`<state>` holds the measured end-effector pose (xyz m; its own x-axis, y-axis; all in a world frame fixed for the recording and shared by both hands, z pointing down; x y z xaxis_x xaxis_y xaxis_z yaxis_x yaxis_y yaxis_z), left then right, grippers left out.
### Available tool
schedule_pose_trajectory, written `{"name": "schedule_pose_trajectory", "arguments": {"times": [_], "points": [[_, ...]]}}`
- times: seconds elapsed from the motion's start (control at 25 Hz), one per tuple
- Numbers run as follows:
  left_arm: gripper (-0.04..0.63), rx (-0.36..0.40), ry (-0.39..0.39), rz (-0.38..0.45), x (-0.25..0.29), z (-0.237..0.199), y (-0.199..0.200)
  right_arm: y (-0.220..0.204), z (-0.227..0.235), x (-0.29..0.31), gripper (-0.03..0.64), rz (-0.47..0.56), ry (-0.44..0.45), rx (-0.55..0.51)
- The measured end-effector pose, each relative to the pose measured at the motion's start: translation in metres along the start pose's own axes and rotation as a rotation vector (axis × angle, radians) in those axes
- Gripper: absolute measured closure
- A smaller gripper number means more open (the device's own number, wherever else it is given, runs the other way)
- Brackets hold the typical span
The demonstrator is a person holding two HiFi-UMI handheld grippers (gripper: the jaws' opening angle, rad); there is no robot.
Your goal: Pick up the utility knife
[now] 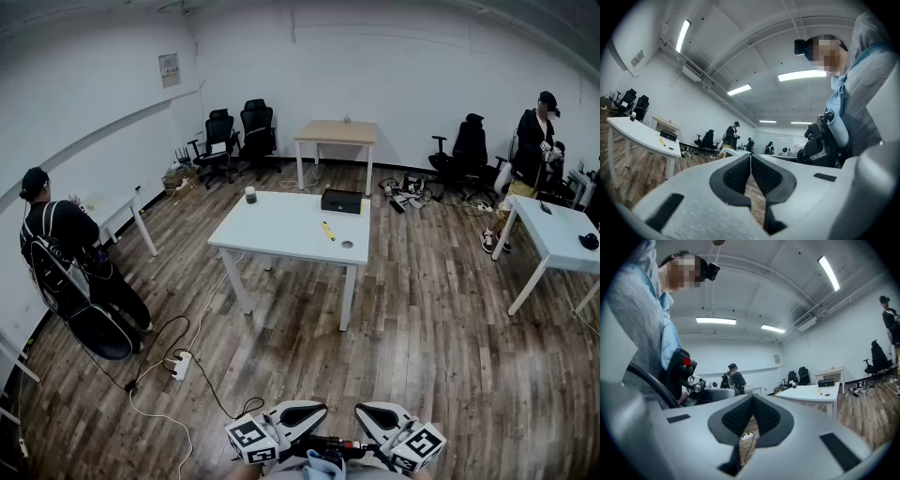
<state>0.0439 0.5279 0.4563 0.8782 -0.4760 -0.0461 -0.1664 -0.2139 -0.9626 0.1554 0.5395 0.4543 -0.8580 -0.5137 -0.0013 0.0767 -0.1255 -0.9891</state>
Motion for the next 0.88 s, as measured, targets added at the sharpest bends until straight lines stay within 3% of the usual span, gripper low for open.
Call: {"name": "schedule_pose_trajectory", "arguments": {"times": [0.68,0.88], "points": [[0.577,0.004,-0.029,-0.013,0.014,0.0,-0.007,0.003,0.009,-0.013,0.589,0.019,-0.027,0.004],[0.577,-0.008,-0.022,-0.015,0.018,-0.002,-0.01,0.005,0.016,-0.016,0.586,0.123,-0.006,0.033]]}}
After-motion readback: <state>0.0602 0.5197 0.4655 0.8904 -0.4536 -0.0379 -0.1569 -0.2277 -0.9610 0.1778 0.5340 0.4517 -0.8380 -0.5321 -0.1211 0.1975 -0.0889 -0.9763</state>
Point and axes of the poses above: the fingertips, and each gripper's own axes: x forward along the fingers, z to its right, y out of its top, the point moved 3 cm from there along -x, backward along the fingers, and after that the axes turned 7 degrees about y, right-handed, at the moved point
